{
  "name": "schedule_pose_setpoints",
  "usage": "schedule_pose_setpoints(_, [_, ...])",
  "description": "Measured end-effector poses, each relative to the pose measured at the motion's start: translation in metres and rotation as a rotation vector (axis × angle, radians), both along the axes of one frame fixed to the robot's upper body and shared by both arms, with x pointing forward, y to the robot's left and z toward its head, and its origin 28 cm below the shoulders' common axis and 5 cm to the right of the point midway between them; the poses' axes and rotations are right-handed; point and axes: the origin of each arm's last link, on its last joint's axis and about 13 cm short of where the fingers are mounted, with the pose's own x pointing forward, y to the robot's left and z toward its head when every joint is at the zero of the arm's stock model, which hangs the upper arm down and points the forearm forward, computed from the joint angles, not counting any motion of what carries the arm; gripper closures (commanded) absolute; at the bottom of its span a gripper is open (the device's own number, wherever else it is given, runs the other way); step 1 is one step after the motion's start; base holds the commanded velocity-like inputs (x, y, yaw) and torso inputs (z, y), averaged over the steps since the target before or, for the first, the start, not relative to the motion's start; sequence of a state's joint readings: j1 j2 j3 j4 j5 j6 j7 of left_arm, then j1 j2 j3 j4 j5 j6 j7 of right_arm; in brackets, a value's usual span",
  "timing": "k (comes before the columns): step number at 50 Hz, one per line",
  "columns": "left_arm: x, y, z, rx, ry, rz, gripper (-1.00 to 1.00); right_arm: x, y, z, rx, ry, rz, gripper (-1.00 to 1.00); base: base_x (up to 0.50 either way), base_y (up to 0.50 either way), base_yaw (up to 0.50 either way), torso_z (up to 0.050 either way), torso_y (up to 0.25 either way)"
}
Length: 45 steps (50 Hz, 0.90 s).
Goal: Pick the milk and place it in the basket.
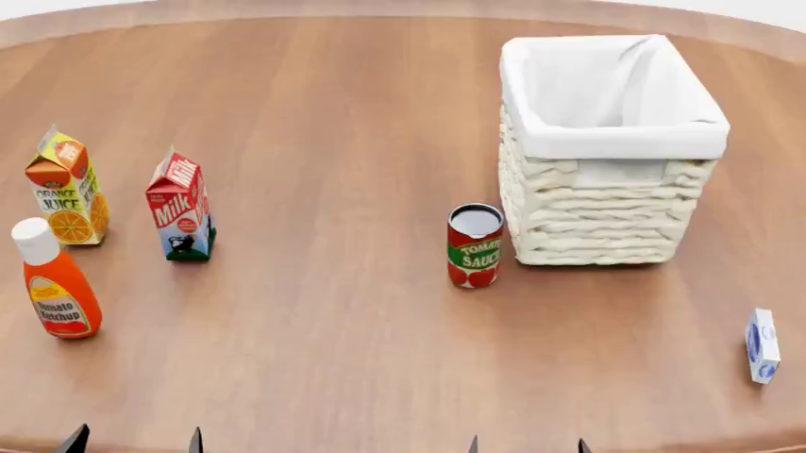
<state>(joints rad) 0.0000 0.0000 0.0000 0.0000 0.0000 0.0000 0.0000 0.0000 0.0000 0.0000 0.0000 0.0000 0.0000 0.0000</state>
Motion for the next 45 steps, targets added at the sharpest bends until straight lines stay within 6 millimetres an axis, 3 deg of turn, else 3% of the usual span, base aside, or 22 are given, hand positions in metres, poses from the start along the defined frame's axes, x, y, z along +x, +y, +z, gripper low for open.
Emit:
schedule_pose_setpoints(33, [0.001, -0.001, 0.001, 0.022, 0.002, -0.005, -1.00, 0.000, 0.001, 0.002, 0.008, 0.000, -0.001, -1.00, 0.00, 0.00, 0.00, 0.000, 0.000])
schedule_pose_setpoints(45, [0.003, -0.003, -0.020, 0.047, 0.077, -0.011, -1.00, 0.004, 0.012, -0.026, -0.002, 0.070, -0.025, -1.00, 0.00, 0.00, 0.00, 0.000, 0.000])
